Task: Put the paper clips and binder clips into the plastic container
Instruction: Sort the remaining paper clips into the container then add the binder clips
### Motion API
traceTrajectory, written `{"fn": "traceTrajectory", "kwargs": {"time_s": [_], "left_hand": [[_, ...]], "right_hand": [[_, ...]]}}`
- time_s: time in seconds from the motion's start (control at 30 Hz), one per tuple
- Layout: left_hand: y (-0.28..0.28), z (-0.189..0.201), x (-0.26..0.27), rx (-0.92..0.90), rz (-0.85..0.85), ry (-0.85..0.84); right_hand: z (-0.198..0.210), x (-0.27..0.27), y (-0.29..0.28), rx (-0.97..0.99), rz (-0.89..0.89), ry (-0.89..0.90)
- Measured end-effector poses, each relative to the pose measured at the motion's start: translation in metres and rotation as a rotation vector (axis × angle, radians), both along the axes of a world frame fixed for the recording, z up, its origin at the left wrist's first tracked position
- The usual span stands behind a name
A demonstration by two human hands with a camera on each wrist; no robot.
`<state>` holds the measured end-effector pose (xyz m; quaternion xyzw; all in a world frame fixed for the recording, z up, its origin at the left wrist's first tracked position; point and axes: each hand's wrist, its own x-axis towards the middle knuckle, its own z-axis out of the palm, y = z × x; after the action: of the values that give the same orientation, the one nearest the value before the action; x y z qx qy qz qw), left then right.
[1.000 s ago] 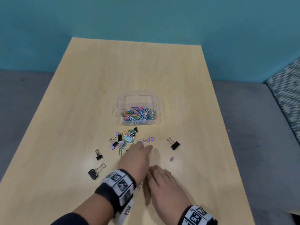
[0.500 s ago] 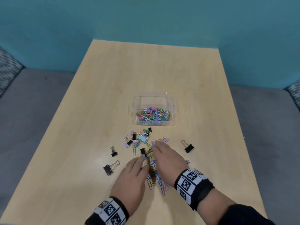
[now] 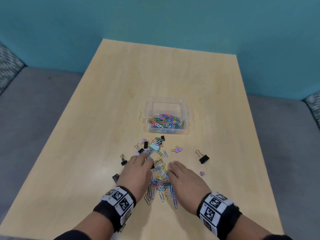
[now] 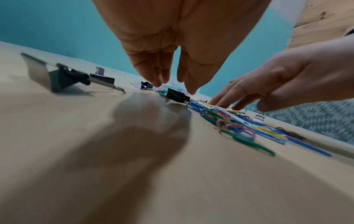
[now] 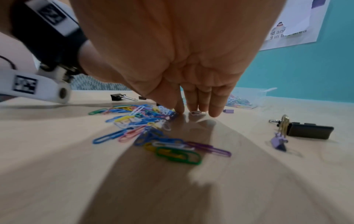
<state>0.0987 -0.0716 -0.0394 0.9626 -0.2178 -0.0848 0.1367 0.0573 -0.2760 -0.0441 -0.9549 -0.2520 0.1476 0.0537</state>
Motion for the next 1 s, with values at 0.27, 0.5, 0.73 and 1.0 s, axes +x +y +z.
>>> {"fn": "traceTrajectory", "kwargs": {"time_s": [0.27, 0.5, 0.73, 1.0], "left_hand": [[-0.009, 0.002, 0.013, 0.091, -0.067, -0.01], [0.033, 0.009, -0.007, 0.064, 0.163, 0.061], [0.045, 0.008, -0.024, 0.094, 0.059, -0.01], [0.01, 0.011, 0.007, 0.14, -0.011, 0.055]], "right_hand": [[0.0, 0.01, 0.013, 0.057, -0.095, -0.026], [-0.001, 0.028, 0.029, 0.031, -0.068, 0.016], [-0.002, 0.003, 0.045, -0.03, 0.023, 0.011], [0.0, 0.035, 0.063, -0.016, 0.094, -0.081]]}}
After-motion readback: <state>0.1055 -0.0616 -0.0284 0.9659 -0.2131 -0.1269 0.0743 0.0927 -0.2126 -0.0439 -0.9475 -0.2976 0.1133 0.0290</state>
